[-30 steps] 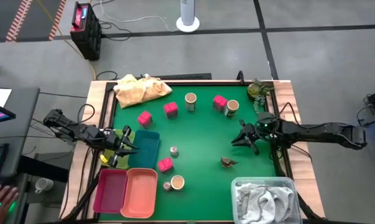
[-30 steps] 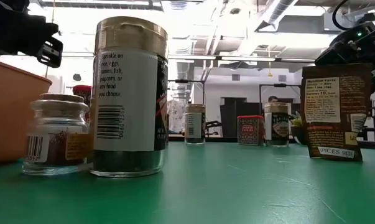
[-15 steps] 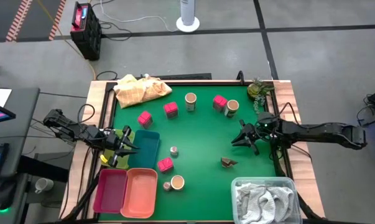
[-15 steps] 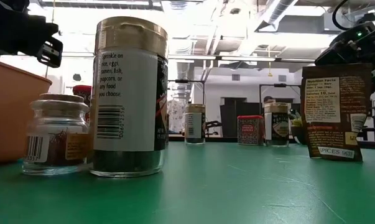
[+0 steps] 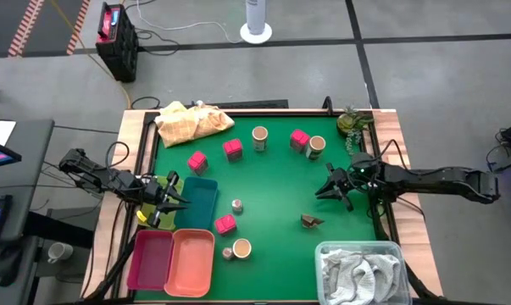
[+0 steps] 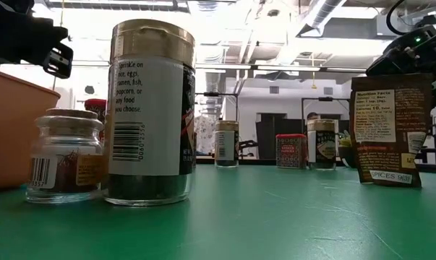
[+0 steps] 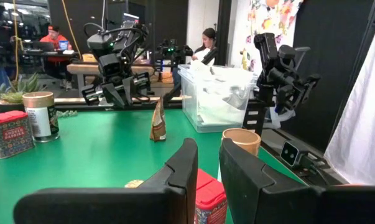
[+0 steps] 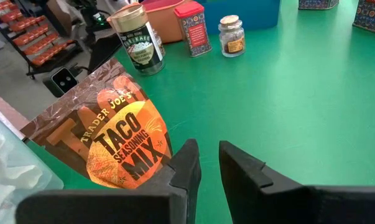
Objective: Sort spices by type
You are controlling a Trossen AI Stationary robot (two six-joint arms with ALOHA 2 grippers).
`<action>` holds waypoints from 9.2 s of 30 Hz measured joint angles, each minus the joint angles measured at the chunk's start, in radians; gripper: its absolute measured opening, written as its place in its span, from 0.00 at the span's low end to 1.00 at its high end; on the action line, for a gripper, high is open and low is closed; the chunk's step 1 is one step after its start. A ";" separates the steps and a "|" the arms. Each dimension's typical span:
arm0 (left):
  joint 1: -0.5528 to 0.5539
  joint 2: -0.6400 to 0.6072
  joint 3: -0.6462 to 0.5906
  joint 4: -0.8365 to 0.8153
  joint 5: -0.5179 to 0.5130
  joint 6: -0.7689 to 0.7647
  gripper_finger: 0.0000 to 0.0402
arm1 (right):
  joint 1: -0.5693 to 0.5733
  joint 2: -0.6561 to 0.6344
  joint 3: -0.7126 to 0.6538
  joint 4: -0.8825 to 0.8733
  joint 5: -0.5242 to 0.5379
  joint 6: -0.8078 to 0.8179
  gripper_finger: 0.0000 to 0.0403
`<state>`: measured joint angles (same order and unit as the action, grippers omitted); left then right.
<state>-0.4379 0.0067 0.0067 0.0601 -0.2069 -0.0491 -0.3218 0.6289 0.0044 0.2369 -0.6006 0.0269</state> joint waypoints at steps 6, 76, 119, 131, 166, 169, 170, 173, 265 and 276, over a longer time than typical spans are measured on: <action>0.000 0.000 0.000 0.000 0.000 0.000 0.15 | 0.000 0.000 0.000 0.000 0.000 0.000 0.23; 0.000 0.000 0.000 0.008 -0.058 -0.236 0.15 | -0.008 0.000 0.000 0.000 0.021 -0.006 0.23; 0.166 0.443 0.520 -0.429 -0.595 -0.429 0.43 | 0.047 0.028 0.153 0.388 0.547 0.193 0.23; 0.474 0.707 0.680 -0.662 -0.314 -0.406 0.42 | 0.043 0.039 0.166 0.367 0.516 0.253 0.23; 0.897 1.293 0.882 -0.835 0.082 -0.247 0.66 | -0.011 0.092 0.562 -0.049 0.534 -0.028 0.75; 0.899 1.300 0.882 -0.837 0.083 -0.220 0.66 | -0.011 0.092 0.562 -0.053 0.534 -0.027 0.75; 0.899 1.304 0.882 -0.838 0.083 -0.211 0.66 | -0.010 0.092 0.562 -0.052 0.534 -0.027 0.75; 0.899 1.328 0.882 -0.852 0.085 -0.196 0.66 | -0.008 0.092 0.562 -0.054 0.534 -0.027 0.75; 0.105 1.427 1.154 -0.861 0.058 -0.519 0.71 | -0.014 0.092 0.563 -0.125 0.533 0.018 0.75; 0.078 1.709 1.424 -1.021 0.048 -0.501 0.71 | -0.012 0.092 0.563 -0.128 0.534 0.018 0.75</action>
<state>-0.3604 1.7160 1.4310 -0.9607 -0.1591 -0.5498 -0.3336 0.7208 0.5670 0.1085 -0.0669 0.0445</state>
